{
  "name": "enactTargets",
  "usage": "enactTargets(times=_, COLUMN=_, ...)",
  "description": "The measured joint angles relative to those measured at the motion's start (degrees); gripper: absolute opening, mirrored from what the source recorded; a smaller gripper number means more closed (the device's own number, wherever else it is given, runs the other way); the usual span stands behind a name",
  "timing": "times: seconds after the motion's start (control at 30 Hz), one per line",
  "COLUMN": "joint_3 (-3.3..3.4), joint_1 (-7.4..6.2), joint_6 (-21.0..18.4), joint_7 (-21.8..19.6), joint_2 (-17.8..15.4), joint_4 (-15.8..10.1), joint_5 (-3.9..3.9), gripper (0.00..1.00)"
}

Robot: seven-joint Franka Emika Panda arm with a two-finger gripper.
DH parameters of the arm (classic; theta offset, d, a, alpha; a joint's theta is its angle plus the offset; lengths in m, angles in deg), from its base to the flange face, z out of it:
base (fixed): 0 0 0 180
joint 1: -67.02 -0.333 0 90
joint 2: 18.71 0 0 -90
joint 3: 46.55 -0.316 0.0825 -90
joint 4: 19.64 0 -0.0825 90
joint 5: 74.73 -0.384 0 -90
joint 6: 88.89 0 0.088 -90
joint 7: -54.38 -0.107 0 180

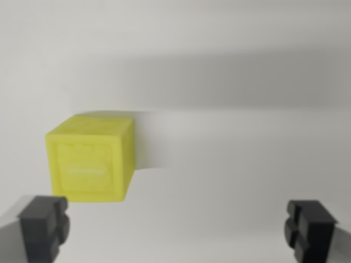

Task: Pick yellow cube

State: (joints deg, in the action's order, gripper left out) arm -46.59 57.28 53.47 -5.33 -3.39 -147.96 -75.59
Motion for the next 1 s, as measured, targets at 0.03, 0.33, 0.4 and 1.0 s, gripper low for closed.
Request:
enactTargets(times=0.03, joint_3=0.00, joint_1=-0.16, joint_6=0.26, joint_7=-0.18, joint_2=0.16, joint_4=-0.07, joint_5=0.00, gripper=1.00)
enactTargets(times=0.33, joint_3=0.00, joint_1=-1.61, joint_6=2.64, joint_7=-1.78, joint_2=1.72, joint_4=-0.67, joint_5=0.05, gripper=1.00)
enactTargets(times=0.4, joint_3=0.00, joint_1=-1.93, joint_6=3.16, joint_7=-2.14, joint_2=2.08, joint_4=-0.77, joint_5=0.06, gripper=1.00)
enactTargets(times=1.0, joint_3=0.01, joint_1=-4.86, joint_6=7.71, joint_7=-5.47, joint_2=5.65, joint_4=-1.35, joint_5=0.28, gripper=1.00)
